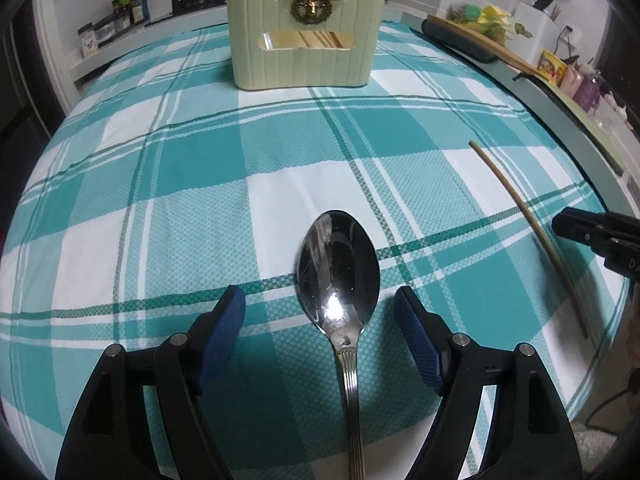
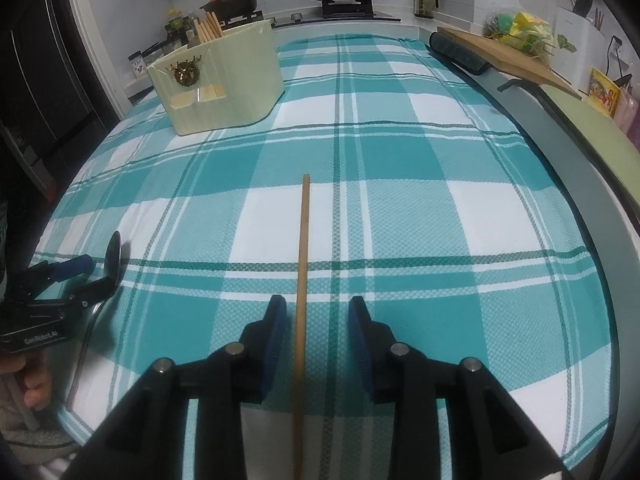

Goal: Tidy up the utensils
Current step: 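Lift the chopstick and spoon and carry both toward the cream holder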

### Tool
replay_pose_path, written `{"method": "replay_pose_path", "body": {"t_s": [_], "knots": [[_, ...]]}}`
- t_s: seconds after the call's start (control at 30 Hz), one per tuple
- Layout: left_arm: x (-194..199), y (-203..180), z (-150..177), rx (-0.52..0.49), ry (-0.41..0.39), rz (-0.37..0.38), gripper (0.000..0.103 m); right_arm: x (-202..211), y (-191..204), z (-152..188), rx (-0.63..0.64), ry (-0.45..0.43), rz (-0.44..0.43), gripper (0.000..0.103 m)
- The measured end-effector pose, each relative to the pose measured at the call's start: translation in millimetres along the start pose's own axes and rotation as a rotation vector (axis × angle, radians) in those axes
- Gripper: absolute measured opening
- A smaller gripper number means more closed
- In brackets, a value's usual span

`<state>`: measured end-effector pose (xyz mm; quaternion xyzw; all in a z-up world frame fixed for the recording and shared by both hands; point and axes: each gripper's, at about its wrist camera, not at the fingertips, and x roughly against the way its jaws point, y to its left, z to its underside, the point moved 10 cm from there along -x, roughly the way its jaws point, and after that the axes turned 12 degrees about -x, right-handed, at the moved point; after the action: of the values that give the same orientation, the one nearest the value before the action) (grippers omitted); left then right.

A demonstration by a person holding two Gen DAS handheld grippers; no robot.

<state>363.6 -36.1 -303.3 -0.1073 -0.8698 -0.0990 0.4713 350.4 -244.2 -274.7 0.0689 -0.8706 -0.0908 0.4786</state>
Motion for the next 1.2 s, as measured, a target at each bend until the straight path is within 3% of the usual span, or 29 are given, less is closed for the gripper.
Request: {"method": "replay_pose_path", "body": {"t_s": [0.07,0.3,0.4,0.53,0.63,0.9,1.2], "knots": [[-2,-3,-2,-0.013,-0.004,-0.03,0.078,-6,6,-3,0.035,0.019,0.006,0.033],[-3,-4,-8,-0.013,-0.009,-0.012,0.063,-43,23,-19,0.122,0.059,0.039,0.033],[-2,-4,-11,-0.018,-0.02,0.007,0.042,-55,29,-33,0.126,0.053,0.03,0.033],[-2,-2,-16,-0.013,-0.039,0.027,0.042,-68,41,-49,0.169,0.051,0.034,0.006],[4,4,-21,0.0,-0.057,0.028,0.042,-70,42,-57,0.135,0.062,0.01,0.006],[46,22,-38,0.038,-0.159,0.031,0.042,-12,51,-69,0.07,-0.041,-0.101,0.005],[96,29,-48,0.053,-0.263,0.028,0.042,70,70,-77,0.098,-0.198,-0.173,0.005]]}}
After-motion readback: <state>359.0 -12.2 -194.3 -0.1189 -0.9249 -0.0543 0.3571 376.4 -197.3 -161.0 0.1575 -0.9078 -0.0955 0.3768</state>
